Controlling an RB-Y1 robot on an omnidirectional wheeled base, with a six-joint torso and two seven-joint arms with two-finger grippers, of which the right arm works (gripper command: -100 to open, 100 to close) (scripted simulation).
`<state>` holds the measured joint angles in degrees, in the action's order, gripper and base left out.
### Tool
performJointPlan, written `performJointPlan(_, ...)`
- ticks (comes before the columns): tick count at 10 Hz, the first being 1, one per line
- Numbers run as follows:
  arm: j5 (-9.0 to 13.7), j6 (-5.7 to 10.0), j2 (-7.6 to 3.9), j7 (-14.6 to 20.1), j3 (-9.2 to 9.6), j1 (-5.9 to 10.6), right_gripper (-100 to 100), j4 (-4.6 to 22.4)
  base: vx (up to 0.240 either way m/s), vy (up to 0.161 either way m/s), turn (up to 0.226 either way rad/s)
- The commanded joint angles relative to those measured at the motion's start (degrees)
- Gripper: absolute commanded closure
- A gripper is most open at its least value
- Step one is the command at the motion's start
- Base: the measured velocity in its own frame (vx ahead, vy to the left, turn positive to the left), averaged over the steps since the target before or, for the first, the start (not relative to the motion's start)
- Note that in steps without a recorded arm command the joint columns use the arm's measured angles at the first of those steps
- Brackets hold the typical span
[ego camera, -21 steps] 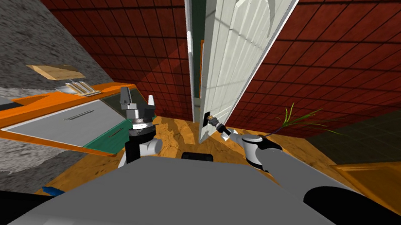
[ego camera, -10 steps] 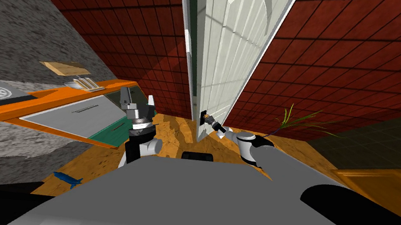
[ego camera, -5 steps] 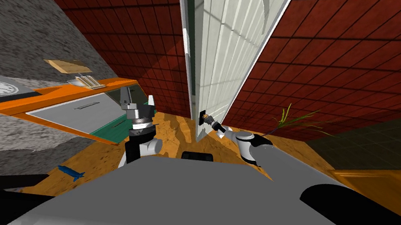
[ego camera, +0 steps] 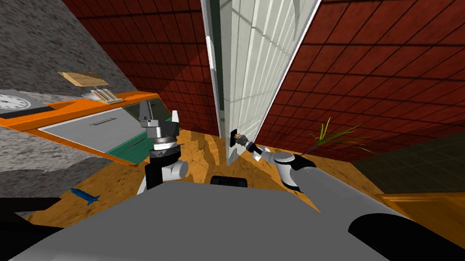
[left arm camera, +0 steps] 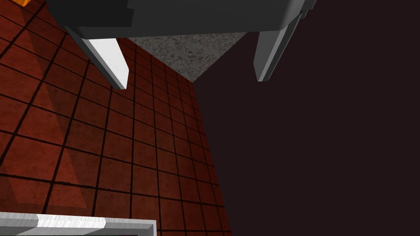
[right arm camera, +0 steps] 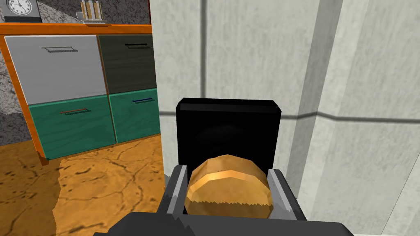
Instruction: Pull the door open
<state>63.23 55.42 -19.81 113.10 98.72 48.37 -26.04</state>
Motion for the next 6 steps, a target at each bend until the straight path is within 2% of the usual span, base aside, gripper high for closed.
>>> performJointPlan(1, -0.3, 1.56, 0.30, 1.4, 1.89, 0.35, 100, 0.3, -0.038, -0.135, 0.013)
performJointPlan(2, -0.3, 2.17, 0.11, 1.9, 2.84, 0.55, 100, 0.2, -0.035, -0.169, 0.021)
performJointPlan(3, -0.3, 2.17, 0.11, 1.9, 2.84, 0.55, 100, 0.2, -0.016, -0.108, 0.023)
performJointPlan(4, -0.4, 2.15, 0.41, 2.4, 2.82, 0.40, 100, 0.9, -0.004, -0.033, 0.010)
performJointPlan(5, -0.7, 3.06, 0.14, 2.7, 4.01, 0.56, 100, 0.4, -0.023, -0.085, 0.023)
performJointPlan(6, -0.8, 3.37, 0.09, 2.9, 4.35, 0.64, 100, 0.4, -0.056, -0.154, 0.040)
